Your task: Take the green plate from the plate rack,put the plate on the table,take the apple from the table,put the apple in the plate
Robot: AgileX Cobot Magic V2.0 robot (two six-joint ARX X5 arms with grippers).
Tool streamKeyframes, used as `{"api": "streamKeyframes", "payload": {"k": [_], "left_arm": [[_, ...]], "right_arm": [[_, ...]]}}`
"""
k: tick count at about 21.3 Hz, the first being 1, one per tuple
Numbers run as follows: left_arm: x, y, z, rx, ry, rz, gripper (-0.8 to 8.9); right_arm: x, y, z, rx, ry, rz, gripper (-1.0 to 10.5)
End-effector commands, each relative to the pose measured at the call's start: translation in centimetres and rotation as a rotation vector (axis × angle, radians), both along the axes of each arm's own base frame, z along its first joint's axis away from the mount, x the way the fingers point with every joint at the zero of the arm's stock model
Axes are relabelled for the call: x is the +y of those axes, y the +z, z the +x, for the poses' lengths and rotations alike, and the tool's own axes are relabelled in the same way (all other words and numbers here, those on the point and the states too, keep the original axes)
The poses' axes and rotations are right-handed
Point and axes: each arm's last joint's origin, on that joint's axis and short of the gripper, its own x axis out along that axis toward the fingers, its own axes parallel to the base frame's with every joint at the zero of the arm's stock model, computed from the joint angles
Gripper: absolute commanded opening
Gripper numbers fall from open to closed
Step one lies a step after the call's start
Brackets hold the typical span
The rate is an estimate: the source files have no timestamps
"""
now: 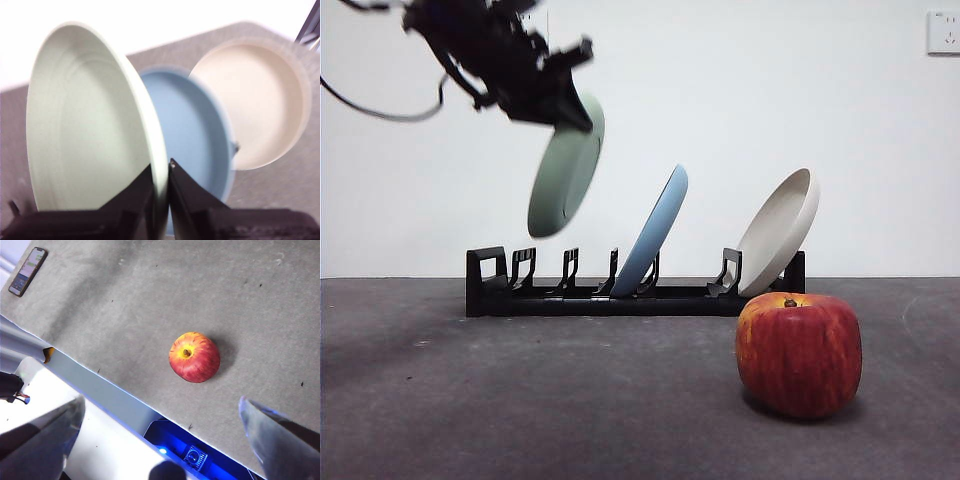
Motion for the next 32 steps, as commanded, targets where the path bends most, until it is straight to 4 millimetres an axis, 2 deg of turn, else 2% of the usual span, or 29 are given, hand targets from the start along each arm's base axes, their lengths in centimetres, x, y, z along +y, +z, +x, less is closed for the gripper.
{"api": "streamKeyframes", "payload": {"k": [1,5,10,13,17,21,25,32], "left_arm": [[0.4,2.0,-1.6,-0.013,-0.009,-0.006,-0.09],[0.9,4.6,-5.1,0.012,-0.054,0.034,-0.09],[1.4,7.5,-10.3,-0.014,-0.078,0.162,-0.08],[1.2,8.2,-13.2,0.002,-0.079,0.266,-0.08],[0.4,7.9,-16.0,0.055,-0.104,0.396,-0.07],[-1.4,6.8,-17.9,0.088,-0.150,0.516,-0.06],[-3.6,4.6,-19.7,0.077,-0.194,0.597,-0.06],[-6.2,-2.4,-21.2,0.026,-0.227,0.697,-0.06]], "right_arm": [[0.0,0.0,0.0,0.002,-0.001,0.004,7.2],[0.0,0.0,0.0,0.001,-0.002,0.005,7.2],[0.0,0.0,0.1,-0.002,-0.002,0.005,7.2],[0.0,0.0,0.1,-0.002,-0.002,0.005,7.2],[0.0,0.0,0.1,-0.002,-0.002,0.005,7.2],[0.0,0.0,0.1,-0.001,-0.002,0.005,7.2],[0.0,0.0,0.1,-0.001,-0.002,0.005,7.2],[0.0,0.0,0.1,-0.001,-0.002,0.005,7.2]]}}
